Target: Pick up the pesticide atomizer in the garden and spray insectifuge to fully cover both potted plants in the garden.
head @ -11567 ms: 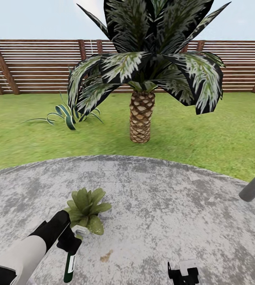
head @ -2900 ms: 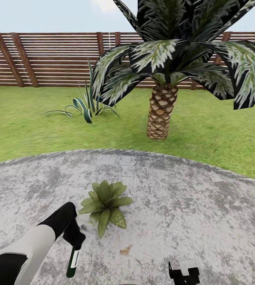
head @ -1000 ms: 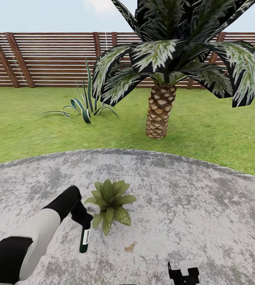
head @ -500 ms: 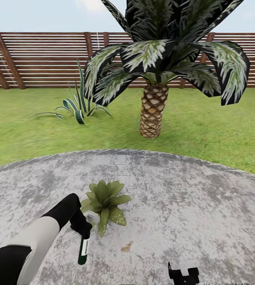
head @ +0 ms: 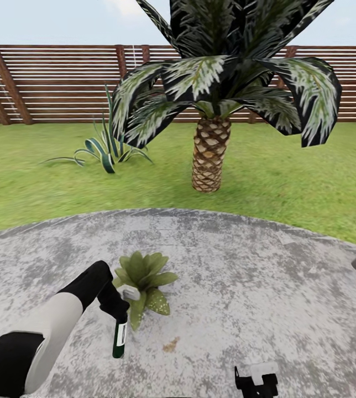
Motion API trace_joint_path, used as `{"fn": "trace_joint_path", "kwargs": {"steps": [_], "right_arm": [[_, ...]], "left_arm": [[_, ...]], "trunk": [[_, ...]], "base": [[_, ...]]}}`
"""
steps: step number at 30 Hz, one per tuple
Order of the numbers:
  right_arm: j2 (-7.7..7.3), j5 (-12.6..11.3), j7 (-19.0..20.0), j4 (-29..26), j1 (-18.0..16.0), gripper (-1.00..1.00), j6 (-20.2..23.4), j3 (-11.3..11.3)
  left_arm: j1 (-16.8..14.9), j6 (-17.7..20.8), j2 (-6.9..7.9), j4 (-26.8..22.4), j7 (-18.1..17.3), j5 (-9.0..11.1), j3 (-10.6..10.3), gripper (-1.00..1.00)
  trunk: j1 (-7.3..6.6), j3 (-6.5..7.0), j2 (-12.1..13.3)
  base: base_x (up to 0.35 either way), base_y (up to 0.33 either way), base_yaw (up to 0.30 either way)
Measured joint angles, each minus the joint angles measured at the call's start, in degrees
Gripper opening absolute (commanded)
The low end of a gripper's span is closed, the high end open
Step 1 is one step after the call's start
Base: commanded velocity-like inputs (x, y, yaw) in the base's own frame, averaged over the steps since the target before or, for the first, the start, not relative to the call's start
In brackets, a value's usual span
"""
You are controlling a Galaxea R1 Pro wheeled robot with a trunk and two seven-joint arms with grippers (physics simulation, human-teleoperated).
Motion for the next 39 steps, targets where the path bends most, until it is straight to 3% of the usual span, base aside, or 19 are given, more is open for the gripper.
{"fn": "trace_joint_path", "kwargs": {"steps": [5, 10, 13, 19, 25, 31, 39], "right_arm": [[0.03, -0.01, 0.01, -0.03, 0.01, 1.00, 0.02, -0.01], [0.03, 0.00, 0.01, -0.02, 0.01, 1.00, 0.03, -0.01], [0.03, 0.00, 0.01, -0.02, 0.01, 1.00, 0.03, -0.01], [0.03, 0.00, 0.01, -0.04, 0.01, 1.00, 0.03, -0.01], [0.03, 0.00, 0.01, -0.02, 0.01, 1.00, 0.03, -0.01], [0.03, 0.00, 0.01, -0.02, 0.01, 1.00, 0.03, -0.01], [0.03, 0.00, 0.01, -0.02, 0.01, 1.00, 0.03, -0.01]], "left_arm": [[0.78, -0.05, 0.09, 0.04, 0.30, -0.18, -0.31, -1.00], [0.80, -0.02, 1.09, 0.26, 0.58, -0.30, 0.04, -1.00], [-0.27, 2.24, 0.87, 0.01, 0.12, -0.16, 0.24, -1.00], [-3.62, 2.44, 0.95, 0.11, -0.02, 0.00, -0.10, -1.00], [-2.59, 1.84, 1.23, 0.88, 0.33, -0.42, -0.33, -1.00], [1.84, 1.31, 2.62, 0.69, 0.34, -0.47, -0.35, -1.00], [1.37, 1.76, 1.91, -0.14, 0.20, -0.31, 0.03, -1.00]], "trunk": [[0.00, 0.00, 0.00], [0.00, 0.00, 0.00], [0.00, 0.00, 0.00], [0.00, 0.00, 0.00], [0.00, 0.00, 0.00], [0.00, 0.00, 0.00], [0.00, 0.00, 0.00]], "base": [[0.000, -0.065, 0.227], [0.000, -0.001, 0.024], [0.000, 0.000, 0.000], [0.000, 0.000, 0.000], [0.000, 0.000, 0.000], [0.000, 0.000, 0.000], [0.000, 0.000, 0.000]]}}
